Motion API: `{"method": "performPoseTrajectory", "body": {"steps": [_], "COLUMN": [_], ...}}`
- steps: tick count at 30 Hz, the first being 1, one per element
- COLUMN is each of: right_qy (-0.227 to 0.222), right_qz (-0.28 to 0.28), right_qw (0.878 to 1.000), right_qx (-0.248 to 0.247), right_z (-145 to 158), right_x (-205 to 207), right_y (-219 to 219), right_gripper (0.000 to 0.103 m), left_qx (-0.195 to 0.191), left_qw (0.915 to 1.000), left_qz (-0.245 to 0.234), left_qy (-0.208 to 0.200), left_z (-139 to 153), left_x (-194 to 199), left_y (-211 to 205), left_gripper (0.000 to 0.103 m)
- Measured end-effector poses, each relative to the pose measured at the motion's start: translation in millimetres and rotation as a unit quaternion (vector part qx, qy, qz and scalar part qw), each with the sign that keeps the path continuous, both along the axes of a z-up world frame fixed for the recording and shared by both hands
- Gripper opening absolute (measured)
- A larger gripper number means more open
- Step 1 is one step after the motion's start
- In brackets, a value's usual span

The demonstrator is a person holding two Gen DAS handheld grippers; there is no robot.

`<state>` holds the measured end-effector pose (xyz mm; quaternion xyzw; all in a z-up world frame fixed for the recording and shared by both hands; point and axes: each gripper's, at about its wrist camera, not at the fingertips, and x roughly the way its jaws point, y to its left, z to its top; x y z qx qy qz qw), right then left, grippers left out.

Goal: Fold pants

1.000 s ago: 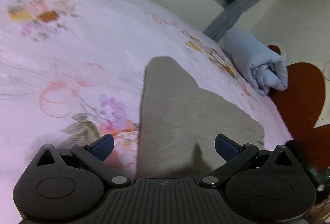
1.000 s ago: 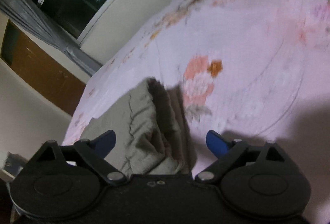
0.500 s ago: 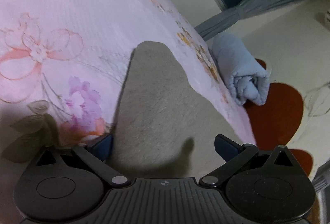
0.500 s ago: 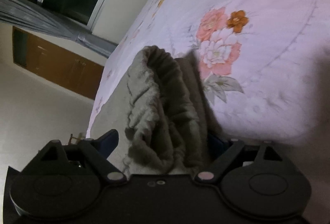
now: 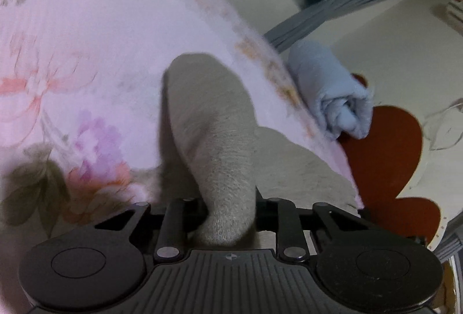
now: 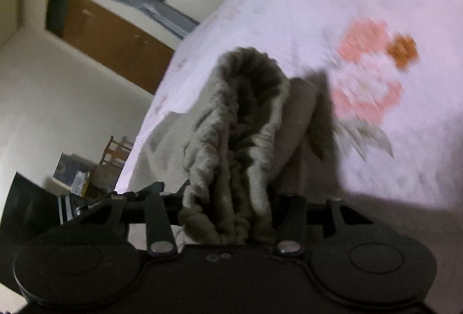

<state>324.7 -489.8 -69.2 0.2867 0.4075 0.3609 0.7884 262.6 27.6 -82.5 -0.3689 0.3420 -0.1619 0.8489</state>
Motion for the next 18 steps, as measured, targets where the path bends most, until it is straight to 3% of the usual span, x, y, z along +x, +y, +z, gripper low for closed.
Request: {"method": "performPoseTrajectory", "body": {"steps": [5, 10, 15, 17, 18], "right_qy": [-0.04, -0.057, -0.042, -0.026, 0.0], "right_qz": [0.021, 0.037, 0.042, 0.037, 0.031], "right_qw": [0.999, 0.998, 0.998, 0.999, 0.999], "right_qx": [-0.002, 0.008, 0.006, -0.027, -0.04], "right_z": [37.3, 47.8, 18.2, -10.0, -26.3], "right_x": [17.8, 75.1, 125.5, 139.6, 145.1], "right_y": [10.2, 30.0, 55.5, 63.4, 64.3], "right_gripper": [0.036, 0.036, 0.036, 0.039, 0.042], "left_qx": [-0.005, 0.004, 0.012, 0.015, -0.004], "left_qw": [0.9989, 0.9976, 0.9983, 0.9988, 0.9991], "left_qz": [0.009, 0.032, 0.048, 0.046, 0.041], "left_qy": [-0.045, -0.061, -0.03, -0.003, -0.006], "left_z": [35.2, 48.3, 10.1, -18.2, -33.1], "left_x": [20.0, 65.5, 110.5, 123.0, 124.2], "left_y": [4.7, 23.8, 48.3, 54.0, 56.3], "left_gripper": [0.024, 0.024, 0.024, 0.028, 0.034]}}
